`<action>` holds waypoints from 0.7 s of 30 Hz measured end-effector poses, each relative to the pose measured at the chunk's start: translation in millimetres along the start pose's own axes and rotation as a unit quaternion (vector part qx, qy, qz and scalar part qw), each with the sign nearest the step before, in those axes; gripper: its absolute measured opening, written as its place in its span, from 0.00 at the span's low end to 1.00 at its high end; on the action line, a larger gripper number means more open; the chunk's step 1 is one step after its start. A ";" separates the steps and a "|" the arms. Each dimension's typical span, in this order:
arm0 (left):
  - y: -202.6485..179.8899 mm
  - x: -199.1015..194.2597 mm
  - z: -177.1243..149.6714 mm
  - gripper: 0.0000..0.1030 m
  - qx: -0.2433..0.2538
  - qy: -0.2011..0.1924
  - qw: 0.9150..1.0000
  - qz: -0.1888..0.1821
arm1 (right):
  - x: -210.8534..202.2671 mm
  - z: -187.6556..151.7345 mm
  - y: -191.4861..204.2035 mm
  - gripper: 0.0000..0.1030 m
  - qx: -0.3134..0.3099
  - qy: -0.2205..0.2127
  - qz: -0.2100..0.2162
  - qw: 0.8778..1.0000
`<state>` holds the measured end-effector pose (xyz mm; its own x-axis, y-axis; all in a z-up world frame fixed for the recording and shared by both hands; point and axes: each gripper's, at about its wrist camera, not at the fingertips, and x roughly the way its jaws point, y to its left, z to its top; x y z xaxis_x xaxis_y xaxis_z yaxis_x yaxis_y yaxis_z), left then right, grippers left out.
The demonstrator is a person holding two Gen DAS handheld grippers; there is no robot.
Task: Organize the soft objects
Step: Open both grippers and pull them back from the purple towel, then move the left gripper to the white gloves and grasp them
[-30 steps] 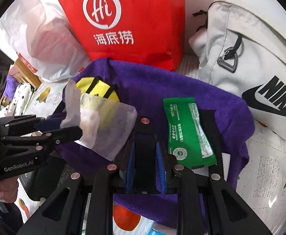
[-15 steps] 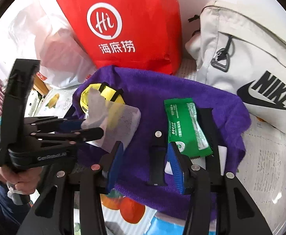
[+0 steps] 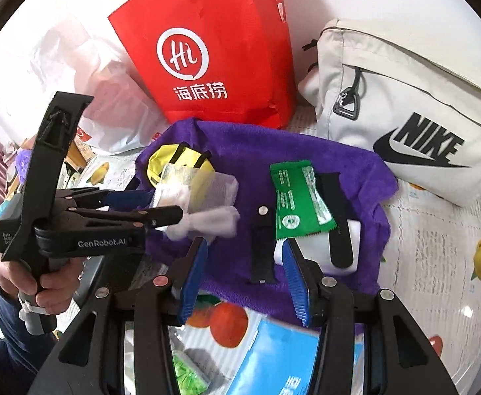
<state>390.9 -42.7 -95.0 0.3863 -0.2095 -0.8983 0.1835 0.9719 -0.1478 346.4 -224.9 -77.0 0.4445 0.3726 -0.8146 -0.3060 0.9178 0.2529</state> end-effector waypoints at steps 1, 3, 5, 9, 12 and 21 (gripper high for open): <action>-0.1 -4.8 -2.0 0.63 0.002 -0.003 1.000 0.000 | -2.7 -2.5 1.0 0.46 0.000 -0.001 0.000 1.000; 0.2 -14.8 -7.3 0.63 0.004 -0.009 1.000 -0.001 | -11.0 -8.9 3.4 0.46 0.000 -0.003 -0.002 1.000; 2.0 -25.6 -13.3 0.63 0.002 -0.018 1.000 0.000 | -19.0 -15.6 5.8 0.46 0.000 -0.005 -0.004 1.000; 4.8 -42.5 -25.8 0.63 -0.004 -0.026 1.000 0.001 | -35.8 -30.5 12.1 0.46 0.002 -0.011 -0.006 1.000; 3.6 -58.9 -38.3 0.63 0.000 -0.036 0.999 0.006 | -48.6 -42.7 19.9 0.46 0.001 -0.017 -0.012 1.000; 4.7 -96.1 -94.0 0.63 -0.005 -0.057 0.998 0.015 | -74.3 -87.2 37.0 0.51 0.019 -0.030 -0.015 0.999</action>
<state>269.7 -7.8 -48.2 0.4911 -0.1907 -0.8500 0.1617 0.9787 -0.1261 228.6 -230.6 -52.6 0.5037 0.3516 -0.7891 -0.2600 0.9328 0.2497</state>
